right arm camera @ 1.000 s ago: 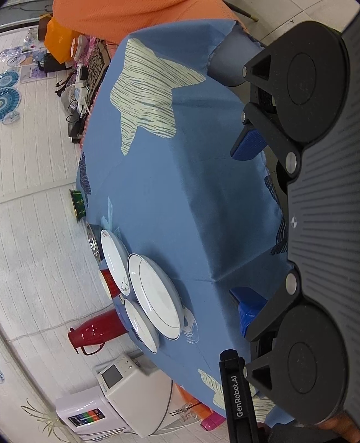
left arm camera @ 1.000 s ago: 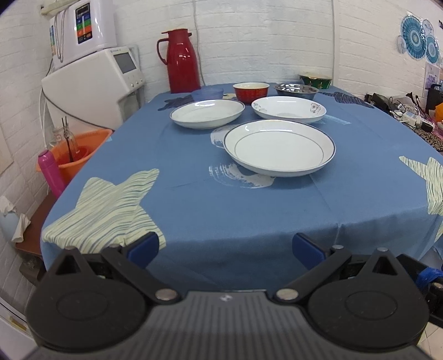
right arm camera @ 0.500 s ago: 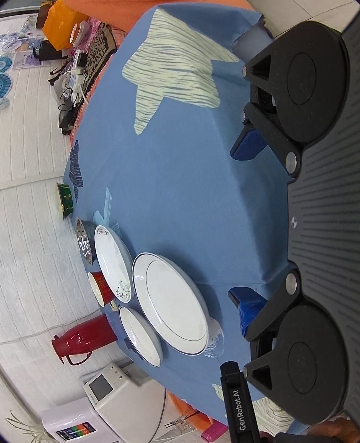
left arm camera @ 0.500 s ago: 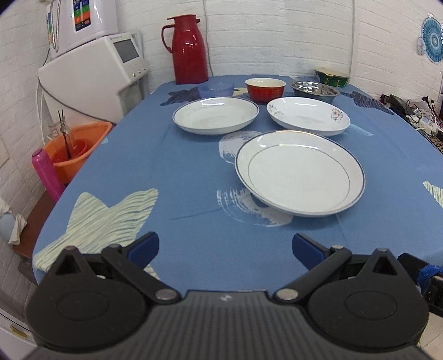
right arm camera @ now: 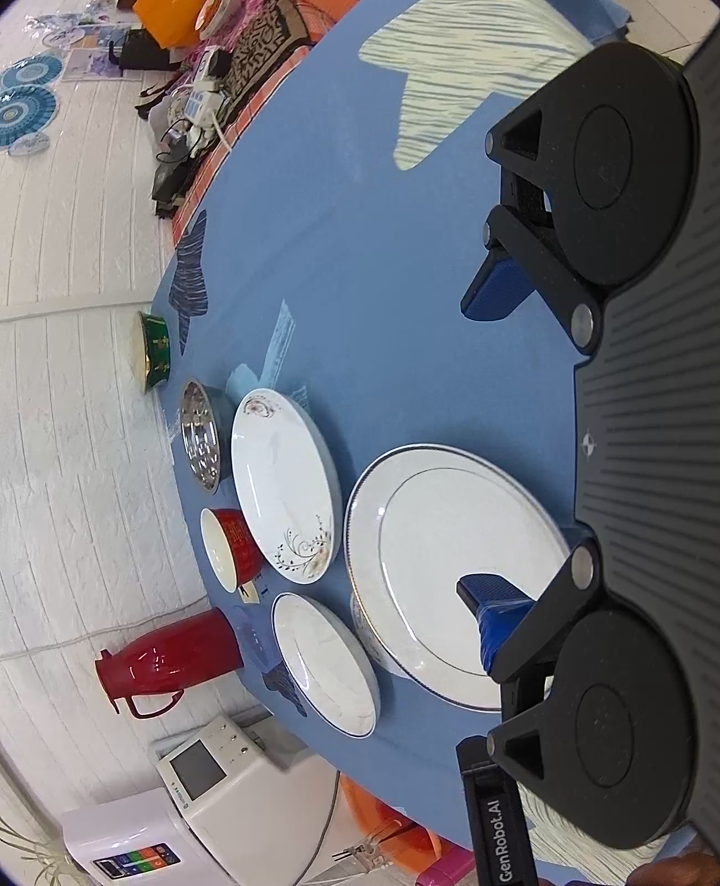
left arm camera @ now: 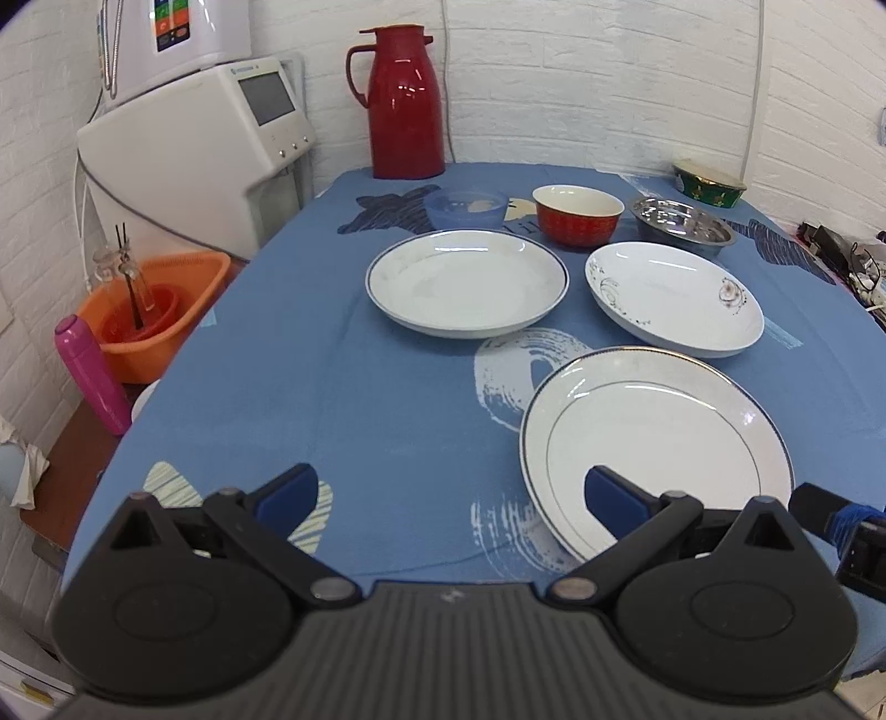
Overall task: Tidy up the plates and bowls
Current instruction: 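Move both tools toward the large gold-rimmed white plate's rim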
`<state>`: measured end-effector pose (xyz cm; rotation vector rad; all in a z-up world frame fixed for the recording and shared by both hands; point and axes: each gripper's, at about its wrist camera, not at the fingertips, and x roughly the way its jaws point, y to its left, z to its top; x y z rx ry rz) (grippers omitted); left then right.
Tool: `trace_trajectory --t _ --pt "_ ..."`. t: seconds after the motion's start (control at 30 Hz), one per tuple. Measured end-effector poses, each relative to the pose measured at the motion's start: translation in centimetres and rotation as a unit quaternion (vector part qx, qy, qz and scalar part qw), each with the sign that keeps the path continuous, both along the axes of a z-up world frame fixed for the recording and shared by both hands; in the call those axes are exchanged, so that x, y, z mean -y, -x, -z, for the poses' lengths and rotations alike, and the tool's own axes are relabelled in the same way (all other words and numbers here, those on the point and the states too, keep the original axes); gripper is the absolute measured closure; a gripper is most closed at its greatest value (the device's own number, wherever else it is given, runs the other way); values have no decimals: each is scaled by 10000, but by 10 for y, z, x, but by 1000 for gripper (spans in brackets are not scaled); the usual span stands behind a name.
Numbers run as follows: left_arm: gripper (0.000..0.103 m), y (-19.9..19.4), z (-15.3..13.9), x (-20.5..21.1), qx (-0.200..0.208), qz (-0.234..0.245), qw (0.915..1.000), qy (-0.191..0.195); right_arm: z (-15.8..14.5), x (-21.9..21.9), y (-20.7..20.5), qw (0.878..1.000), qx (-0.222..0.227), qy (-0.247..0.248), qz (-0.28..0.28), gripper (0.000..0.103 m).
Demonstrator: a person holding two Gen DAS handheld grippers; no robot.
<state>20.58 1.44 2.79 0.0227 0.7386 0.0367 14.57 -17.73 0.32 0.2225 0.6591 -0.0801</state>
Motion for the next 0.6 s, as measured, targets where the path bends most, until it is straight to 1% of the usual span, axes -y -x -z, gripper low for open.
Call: trace_trajectory --t 0.1,0.2,0.33,0.4,0.53,0.6 --pt "1 -17 3 -4 -131 99 9998 102 8 2 -27 9998 -179 -18 -69 17" --pt "1 -32 12 -14 -361 178 9985 372 20 5 -50 9989 -436 -87 -139 17" --pt "1 -52 26 -22 -669 254 9950 693 32 2 -67 9973 -703 -69 -177 17" --pt "1 -60 32 -19 -728 280 9946 678 36 -2 -73 9968 -767 -27 -238 16" --pt "1 -72 38 -9 -786 446 9941 604 37 -11 -79 9955 -795 380 -356 17" --pt "1 -76 42 -5 -847 537 9933 578 39 -12 -79 9954 -723 463 -426 15"
